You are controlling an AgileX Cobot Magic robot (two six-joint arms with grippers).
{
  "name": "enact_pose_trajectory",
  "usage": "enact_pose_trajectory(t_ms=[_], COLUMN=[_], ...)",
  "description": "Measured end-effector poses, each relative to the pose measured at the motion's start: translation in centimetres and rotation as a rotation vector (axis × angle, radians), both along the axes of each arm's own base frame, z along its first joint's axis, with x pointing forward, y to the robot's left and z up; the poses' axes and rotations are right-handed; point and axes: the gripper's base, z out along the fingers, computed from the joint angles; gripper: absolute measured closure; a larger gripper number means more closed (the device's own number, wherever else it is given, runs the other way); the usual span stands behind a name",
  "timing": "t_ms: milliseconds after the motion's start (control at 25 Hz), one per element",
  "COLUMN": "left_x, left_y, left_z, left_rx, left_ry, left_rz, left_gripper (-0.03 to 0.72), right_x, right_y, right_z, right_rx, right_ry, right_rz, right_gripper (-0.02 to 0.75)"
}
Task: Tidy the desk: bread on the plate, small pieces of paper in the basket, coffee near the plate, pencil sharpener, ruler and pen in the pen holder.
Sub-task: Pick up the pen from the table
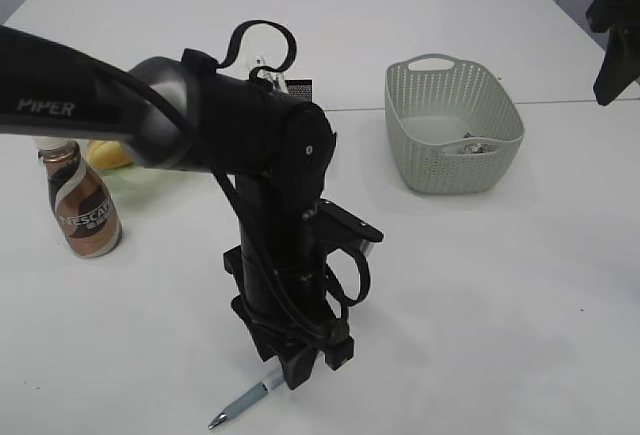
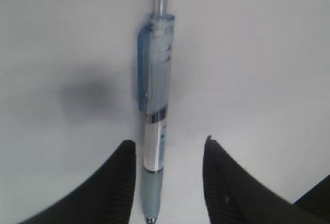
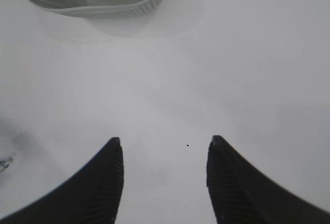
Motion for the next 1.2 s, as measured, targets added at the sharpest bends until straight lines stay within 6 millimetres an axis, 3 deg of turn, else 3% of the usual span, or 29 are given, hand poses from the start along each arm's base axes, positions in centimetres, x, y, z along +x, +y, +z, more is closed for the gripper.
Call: enact_pose_trajectory(t_ms=[520,1200], left_x=[0.2,0.2], left_y=[0.0,0.1], left_z=[-1.7,-2.7], left_rx=[0.036,0.074], left_ry=[-0.005,0.026], left_rz=[-0.022,-0.029], left_gripper=[0.353,0.469], right_x=[0.0,0.0], right_y=[0.0,-0.1], right_z=[0.0,0.0], right_rx=[-0.002,-0.012], right_ry=[0.0,0.0], right_rz=[0.0,0.007], right_gripper=[0.353,0.353])
